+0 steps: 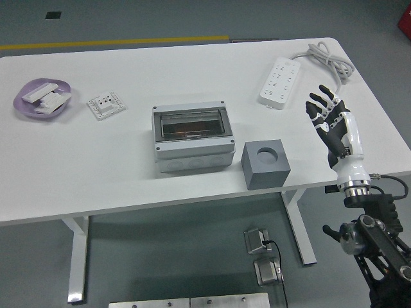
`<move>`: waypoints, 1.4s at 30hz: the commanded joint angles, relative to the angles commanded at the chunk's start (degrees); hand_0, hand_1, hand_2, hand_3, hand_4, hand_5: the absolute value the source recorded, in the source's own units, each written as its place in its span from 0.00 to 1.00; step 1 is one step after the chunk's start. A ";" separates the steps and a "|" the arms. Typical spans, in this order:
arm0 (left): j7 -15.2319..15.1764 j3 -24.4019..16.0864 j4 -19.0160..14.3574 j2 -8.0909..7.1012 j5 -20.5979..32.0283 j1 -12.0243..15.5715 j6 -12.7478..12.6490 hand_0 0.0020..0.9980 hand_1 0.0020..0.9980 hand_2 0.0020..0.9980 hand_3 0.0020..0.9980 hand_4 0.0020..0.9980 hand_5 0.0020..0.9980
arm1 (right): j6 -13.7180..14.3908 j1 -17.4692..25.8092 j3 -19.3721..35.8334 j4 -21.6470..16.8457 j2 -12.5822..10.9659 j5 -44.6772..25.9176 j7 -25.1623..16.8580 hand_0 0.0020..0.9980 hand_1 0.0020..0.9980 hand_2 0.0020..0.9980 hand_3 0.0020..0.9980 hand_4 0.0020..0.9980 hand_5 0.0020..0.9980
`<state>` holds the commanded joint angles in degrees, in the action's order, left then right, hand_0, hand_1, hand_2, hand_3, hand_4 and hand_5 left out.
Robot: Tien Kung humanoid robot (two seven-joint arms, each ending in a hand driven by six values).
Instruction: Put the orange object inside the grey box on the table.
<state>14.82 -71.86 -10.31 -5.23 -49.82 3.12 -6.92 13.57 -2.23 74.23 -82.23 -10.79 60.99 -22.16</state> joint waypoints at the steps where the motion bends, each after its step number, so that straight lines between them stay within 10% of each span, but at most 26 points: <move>1: 0.01 0.03 0.00 0.03 0.00 -0.04 -0.01 0.63 0.56 0.52 0.61 0.56 0.13 | -0.14 0.01 0.03 -0.01 -0.03 -0.15 0.02 0.80 0.77 0.81 0.91 1.00 0.77; 5: 0.32 0.59 0.00 0.26 -0.44 -0.06 0.09 0.63 0.56 0.52 0.61 0.56 0.13 | -0.57 -0.02 0.08 -0.34 -0.12 -0.62 0.01 0.80 0.77 0.81 0.91 1.00 0.77; 6: 0.42 0.69 0.00 0.34 -0.55 -0.02 0.11 0.62 0.56 0.52 0.61 0.56 0.13 | -0.64 -0.03 0.09 -0.47 -0.13 -0.68 0.00 0.82 0.78 0.82 0.87 1.00 0.90; 42: -0.05 -1.39 0.00 1.03 -2.73 -1.18 -0.02 0.63 0.57 0.52 0.61 0.57 0.15 | -0.11 0.91 4.32 -3.29 -0.64 0.77 0.18 0.85 0.80 0.82 0.77 1.00 0.96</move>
<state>14.77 -73.25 -10.31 -4.20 -52.55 1.94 -6.93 13.46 -1.32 78.55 -85.52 -11.43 61.76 -21.98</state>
